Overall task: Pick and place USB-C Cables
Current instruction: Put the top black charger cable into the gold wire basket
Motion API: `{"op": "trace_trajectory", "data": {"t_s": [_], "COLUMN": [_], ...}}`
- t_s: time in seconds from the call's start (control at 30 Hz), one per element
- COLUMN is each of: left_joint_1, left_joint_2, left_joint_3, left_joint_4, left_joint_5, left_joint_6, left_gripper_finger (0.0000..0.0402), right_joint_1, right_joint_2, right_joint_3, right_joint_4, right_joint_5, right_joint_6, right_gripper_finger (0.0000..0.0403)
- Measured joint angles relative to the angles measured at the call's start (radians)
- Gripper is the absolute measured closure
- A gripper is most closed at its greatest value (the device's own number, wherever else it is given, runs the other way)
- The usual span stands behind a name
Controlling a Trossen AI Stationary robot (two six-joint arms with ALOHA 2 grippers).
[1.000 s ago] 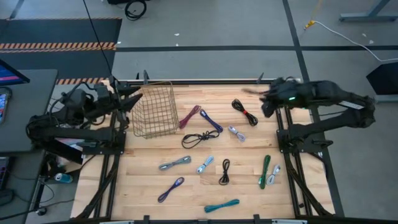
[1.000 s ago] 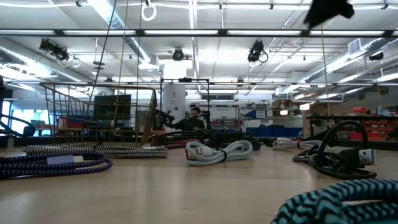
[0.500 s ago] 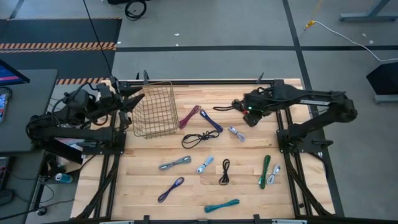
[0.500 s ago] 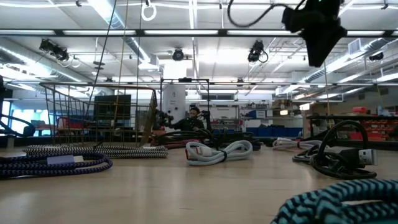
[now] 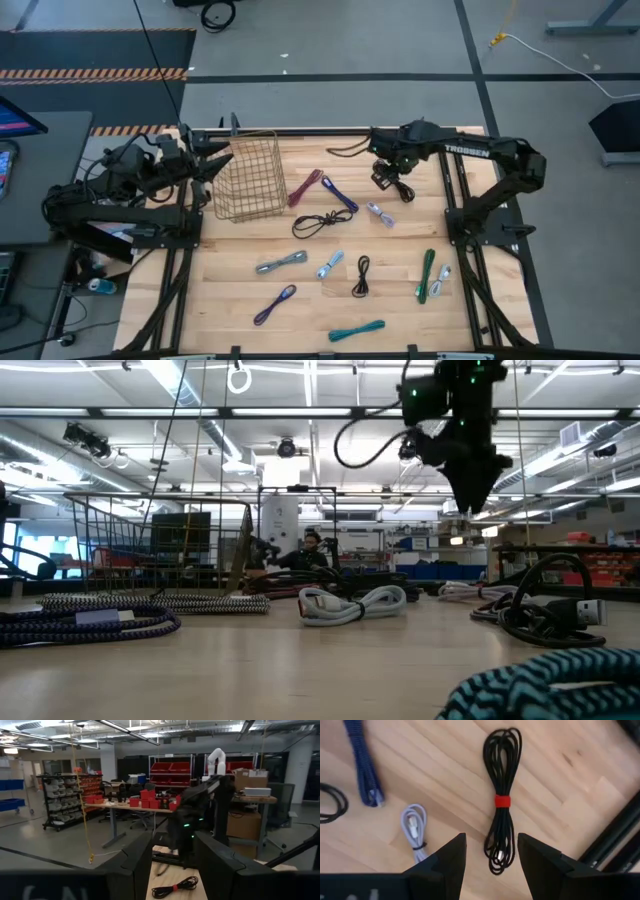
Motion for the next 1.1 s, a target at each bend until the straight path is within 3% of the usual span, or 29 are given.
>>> {"op": "trace_trajectory", "data": {"t_s": [0.2, 0.43, 0.87, 1.0, 1.1], "left_joint_1": [0.0, 0.0, 0.0, 0.0, 0.0], "left_joint_2": [0.0, 0.0, 0.0, 0.0, 0.0], "left_joint_3": [0.0, 0.0, 0.0, 0.0, 0.0], "left_joint_4": [-0.014, -0.024, -0.024, -0.024, -0.024], "left_joint_5": [0.003, 0.004, 0.003, 0.003, 0.003], "left_joint_6": [-0.023, -0.049, -0.05, -0.049, -0.049], "left_gripper_finger": [0.0252, 0.0252, 0.0249, 0.0249, 0.0252], "right_joint_1": [-0.104, -0.127, -0.166, -0.165, -0.165], "right_joint_2": [-0.001, -0.009, -0.01, -0.01, -0.01], "right_joint_3": [-0.161, -0.352, -0.5, -0.5, -0.5], "right_joint_4": [0.14, 0.241, 0.409, 0.436, 0.445], "right_joint_5": [-0.111, -0.169, -0.245, -0.229, -0.227], "right_joint_6": [-0.034, -0.068, -0.116, -0.114, -0.114], "right_gripper_finger": [0.0217, 0.0217, 0.0219, 0.025, 0.0305]}}
